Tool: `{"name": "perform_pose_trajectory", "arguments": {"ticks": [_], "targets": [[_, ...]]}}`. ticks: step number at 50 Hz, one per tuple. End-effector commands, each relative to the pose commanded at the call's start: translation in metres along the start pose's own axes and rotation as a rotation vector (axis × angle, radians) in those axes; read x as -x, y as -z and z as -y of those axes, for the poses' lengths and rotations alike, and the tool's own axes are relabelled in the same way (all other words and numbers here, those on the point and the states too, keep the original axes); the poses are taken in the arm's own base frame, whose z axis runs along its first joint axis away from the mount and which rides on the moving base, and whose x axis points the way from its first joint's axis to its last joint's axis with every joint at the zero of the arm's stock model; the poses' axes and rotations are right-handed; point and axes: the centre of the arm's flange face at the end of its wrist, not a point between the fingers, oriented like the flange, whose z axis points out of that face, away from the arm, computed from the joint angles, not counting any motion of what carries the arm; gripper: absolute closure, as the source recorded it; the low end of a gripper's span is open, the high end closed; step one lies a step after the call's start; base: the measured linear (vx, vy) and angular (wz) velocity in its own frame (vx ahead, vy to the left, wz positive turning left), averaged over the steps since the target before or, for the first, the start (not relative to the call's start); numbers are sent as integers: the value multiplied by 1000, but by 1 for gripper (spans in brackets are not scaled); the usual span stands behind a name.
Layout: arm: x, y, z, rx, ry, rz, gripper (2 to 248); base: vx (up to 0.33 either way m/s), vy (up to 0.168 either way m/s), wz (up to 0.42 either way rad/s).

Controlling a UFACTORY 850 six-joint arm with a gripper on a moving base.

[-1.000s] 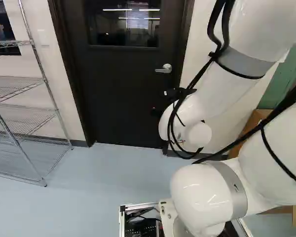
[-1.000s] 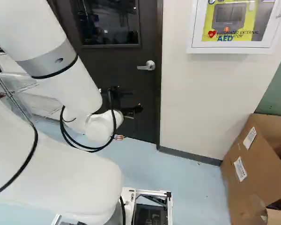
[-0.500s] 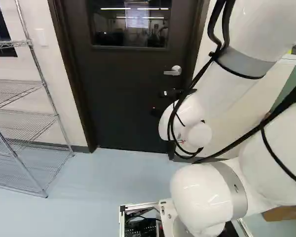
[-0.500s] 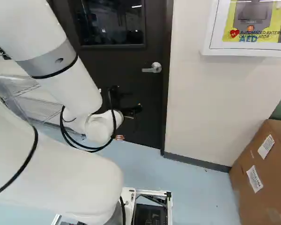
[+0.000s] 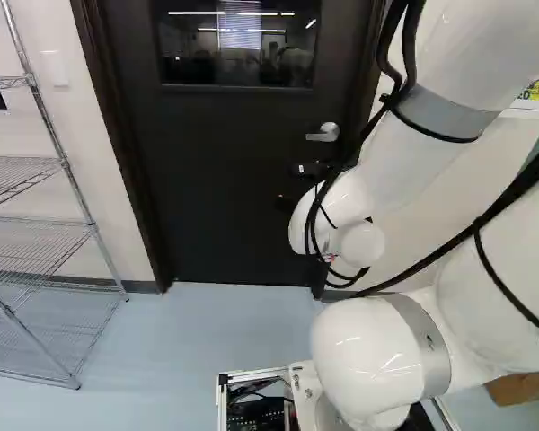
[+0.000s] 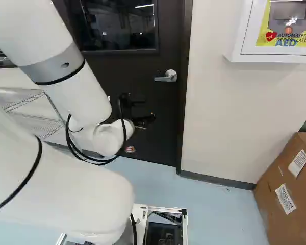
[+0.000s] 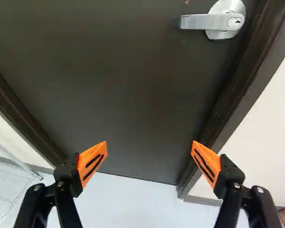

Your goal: Open the door and move inside

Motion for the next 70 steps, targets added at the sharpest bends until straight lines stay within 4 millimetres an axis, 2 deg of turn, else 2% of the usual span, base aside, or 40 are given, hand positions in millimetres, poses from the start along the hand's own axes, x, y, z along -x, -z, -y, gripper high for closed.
{"name": "perform_pose_trajectory", "arguments": {"ticks": [21,70], "targets": [[-4,-2,0,0,0,-8,3,-2,1,3],[-60,-19,-8,26,-8,-133,3,0,0,0]]}}
